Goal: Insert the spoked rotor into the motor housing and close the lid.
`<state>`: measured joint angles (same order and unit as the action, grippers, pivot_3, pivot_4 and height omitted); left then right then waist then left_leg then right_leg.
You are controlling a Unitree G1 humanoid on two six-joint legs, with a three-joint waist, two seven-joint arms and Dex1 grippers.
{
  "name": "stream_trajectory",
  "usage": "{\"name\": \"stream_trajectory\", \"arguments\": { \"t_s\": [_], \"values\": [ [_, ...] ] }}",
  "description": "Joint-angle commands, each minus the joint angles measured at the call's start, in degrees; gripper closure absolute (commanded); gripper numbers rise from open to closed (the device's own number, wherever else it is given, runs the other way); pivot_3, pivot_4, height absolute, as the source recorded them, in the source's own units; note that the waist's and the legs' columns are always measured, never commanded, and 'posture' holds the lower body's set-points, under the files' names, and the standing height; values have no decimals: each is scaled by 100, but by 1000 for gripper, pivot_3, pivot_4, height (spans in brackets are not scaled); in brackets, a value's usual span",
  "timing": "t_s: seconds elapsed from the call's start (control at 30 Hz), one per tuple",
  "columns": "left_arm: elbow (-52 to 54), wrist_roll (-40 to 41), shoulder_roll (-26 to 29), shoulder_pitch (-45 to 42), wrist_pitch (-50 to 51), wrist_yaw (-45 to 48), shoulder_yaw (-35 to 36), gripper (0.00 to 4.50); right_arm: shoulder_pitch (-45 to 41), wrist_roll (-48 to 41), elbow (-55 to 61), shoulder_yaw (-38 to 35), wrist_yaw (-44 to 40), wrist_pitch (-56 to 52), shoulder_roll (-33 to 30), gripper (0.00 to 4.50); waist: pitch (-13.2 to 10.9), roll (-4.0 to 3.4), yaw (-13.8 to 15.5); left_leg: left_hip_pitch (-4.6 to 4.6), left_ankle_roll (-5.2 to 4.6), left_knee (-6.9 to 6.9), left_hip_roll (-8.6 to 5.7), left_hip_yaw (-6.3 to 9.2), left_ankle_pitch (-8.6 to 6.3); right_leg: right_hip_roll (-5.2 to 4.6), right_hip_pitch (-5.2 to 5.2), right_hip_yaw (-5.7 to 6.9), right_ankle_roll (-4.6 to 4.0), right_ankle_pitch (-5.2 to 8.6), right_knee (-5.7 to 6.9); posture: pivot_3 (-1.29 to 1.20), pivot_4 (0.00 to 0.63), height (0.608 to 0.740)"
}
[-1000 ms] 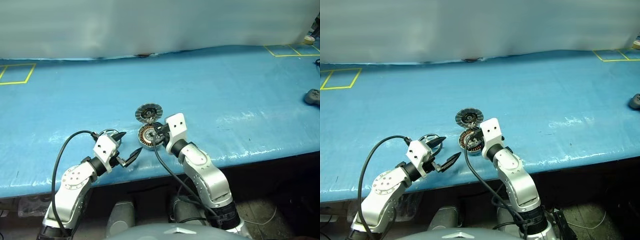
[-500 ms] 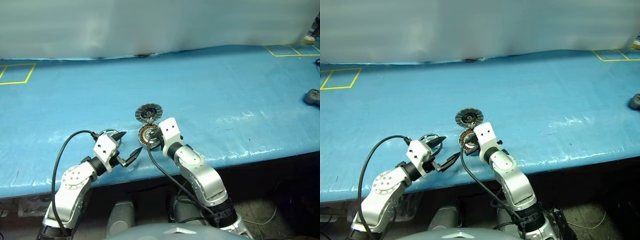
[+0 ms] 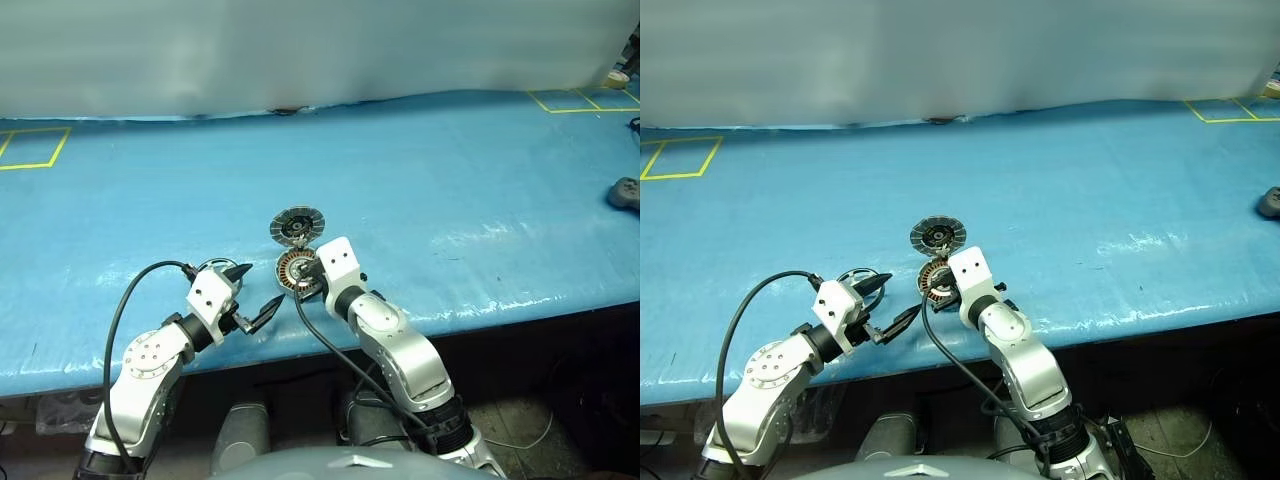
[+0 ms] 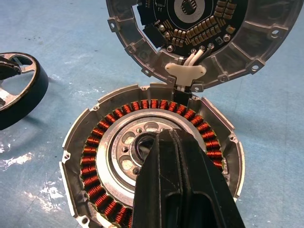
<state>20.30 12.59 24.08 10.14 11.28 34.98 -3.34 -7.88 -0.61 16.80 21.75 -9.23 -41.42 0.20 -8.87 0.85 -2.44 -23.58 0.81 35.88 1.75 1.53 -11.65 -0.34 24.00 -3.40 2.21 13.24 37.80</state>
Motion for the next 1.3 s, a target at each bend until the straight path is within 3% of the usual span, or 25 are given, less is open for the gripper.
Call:
{"name": "stream_trajectory", "arguments": {
  "t_s": [0.03, 1.3],
  "values": [
    [155, 107, -25, 2, 2, -9, 30, 0, -46, -32, 89, 62, -68, 37, 28, 4481, 0, 0, -1, 0, 0, 0, 0, 0, 0, 0, 0, 0, 0, 0, 0, 0, 150, 740],
    [164, 138, -14, 68, 15, -25, 4, 0, -89, -9, 89, 230, -351, 311, 5, 4481, 0, 0, -14, -1, 0, 0, 0, 0, 0, 0, 2, 1, 0, 0, 0, 0, 150, 740]
  ]
}}
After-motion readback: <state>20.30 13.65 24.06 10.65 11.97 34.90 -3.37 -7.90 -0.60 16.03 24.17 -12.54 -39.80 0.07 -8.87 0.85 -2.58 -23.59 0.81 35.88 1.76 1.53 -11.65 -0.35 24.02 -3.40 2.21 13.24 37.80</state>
